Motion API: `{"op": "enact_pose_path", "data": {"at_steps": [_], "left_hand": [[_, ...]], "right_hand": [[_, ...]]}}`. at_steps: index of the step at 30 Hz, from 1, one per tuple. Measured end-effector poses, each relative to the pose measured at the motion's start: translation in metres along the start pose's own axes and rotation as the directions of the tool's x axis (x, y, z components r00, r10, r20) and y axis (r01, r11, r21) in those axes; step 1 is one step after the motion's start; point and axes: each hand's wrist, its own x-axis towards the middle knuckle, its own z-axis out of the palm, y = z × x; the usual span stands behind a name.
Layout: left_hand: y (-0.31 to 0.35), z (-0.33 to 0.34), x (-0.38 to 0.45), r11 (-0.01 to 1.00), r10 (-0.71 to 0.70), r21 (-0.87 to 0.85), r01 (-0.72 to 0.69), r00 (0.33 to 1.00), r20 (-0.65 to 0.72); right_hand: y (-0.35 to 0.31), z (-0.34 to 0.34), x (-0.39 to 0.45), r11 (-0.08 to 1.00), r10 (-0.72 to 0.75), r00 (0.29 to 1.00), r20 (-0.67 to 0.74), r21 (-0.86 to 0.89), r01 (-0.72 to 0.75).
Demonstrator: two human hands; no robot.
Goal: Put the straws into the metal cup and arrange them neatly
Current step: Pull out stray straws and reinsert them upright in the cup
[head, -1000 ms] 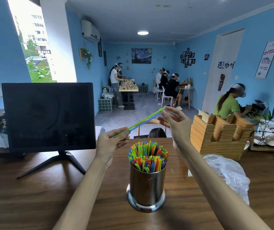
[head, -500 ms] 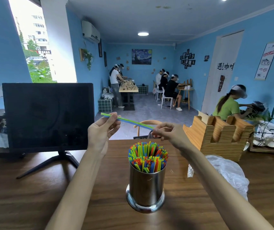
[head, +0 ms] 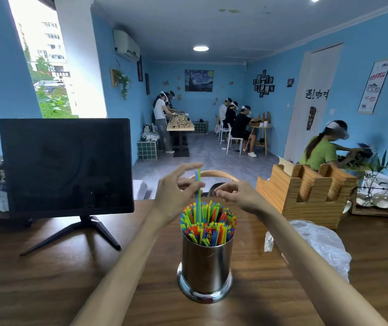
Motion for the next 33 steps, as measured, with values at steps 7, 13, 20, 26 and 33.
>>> {"op": "enact_pose_path", "data": {"at_steps": [7, 13, 20, 26, 33], "left_hand": [[-0.035, 0.008, -0.015, 0.969, -0.103, 0.238, 0.072, 0.987, 0.123], [-0.04, 0.004, -0.013, 0.97, -0.113, 0.238, 0.058, 0.968, 0.224], [-0.032, 0.003, -0.008, 0.986, -0.127, 0.12, 0.111, 0.984, 0.127], [-0.025, 0.008, -0.007, 0.987, -0.158, 0.053, 0.152, 0.976, 0.148], [-0.027, 0.009, -0.004, 0.992, -0.12, 0.054, 0.115, 0.987, 0.108]], "right_hand": [[0.007, 0.009, 0.008, 0.989, 0.079, 0.989, 0.127, -0.137, -0.061], [-0.009, 0.005, 0.007, 0.992, 0.045, 0.997, 0.064, -0.12, -0.038], [-0.051, -0.017, -0.002, 0.996, -0.046, 0.997, 0.066, -0.069, 0.051], [-0.082, -0.025, -0.008, 0.951, -0.296, 0.92, -0.257, -0.172, 0.258], [-0.099, -0.034, -0.012, 0.892, -0.399, 0.733, -0.55, -0.048, 0.45]]}}
